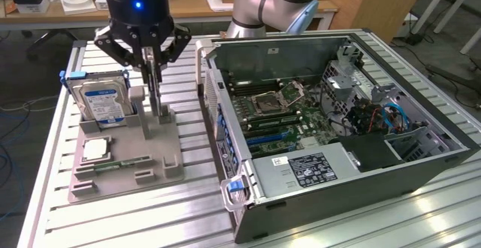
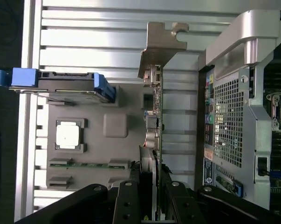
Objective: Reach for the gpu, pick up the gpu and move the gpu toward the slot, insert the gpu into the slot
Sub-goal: 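Pick up the gpu and move the gpu toward the slot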
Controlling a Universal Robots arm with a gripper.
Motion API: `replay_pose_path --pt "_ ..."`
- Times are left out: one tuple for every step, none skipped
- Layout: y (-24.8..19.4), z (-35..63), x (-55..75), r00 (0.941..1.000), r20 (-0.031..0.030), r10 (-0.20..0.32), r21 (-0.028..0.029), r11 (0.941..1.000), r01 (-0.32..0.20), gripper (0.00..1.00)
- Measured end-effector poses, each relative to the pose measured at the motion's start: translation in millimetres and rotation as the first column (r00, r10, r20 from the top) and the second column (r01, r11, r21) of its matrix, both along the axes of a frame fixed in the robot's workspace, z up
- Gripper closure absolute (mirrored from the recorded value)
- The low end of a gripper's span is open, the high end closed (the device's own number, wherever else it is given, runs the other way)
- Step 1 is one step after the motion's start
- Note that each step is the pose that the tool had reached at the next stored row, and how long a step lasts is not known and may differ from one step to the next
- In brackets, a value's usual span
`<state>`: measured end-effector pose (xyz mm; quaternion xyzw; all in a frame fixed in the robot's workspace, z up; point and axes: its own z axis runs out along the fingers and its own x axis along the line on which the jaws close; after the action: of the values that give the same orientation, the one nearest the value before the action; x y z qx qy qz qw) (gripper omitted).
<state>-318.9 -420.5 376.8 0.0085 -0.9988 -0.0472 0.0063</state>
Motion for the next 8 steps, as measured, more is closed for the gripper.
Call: replay_pose_path --pt "0.0 4.5 0.0 1.0 -0.0008 0.0 -0.0001 1.0 0.0 0.73" --pt "0.0 9.2 0.0 1.0 -0.0013 0.001 0.0 1.0 -0.001 0.73" --pt "0.0 12.8 0.1 1.0 -0.0019 0.001 0.0 1.0 -0.001 0.73" --pt "0.0 15.5 0.0 1.0 -0.0026 0.001 0.0 1.0 -0.001 0.73" --pt "0.0 17.2 0.0 1.0 -0.0031 0.001 -0.0001 1.0 -0.001 0.73" --pt "0.0 18.5 0.0 1.0 -0.0035 0.001 0.0 1.0 -0.001 0.73" --pt "0.1 19.9 0.1 1.0 -0.0038 0.001 -0.0001 1.0 -0.001 0.73" --pt "0.1 21.7 0.1 1.0 -0.004 0.001 -0.0002 1.0 -0.001 0.73"
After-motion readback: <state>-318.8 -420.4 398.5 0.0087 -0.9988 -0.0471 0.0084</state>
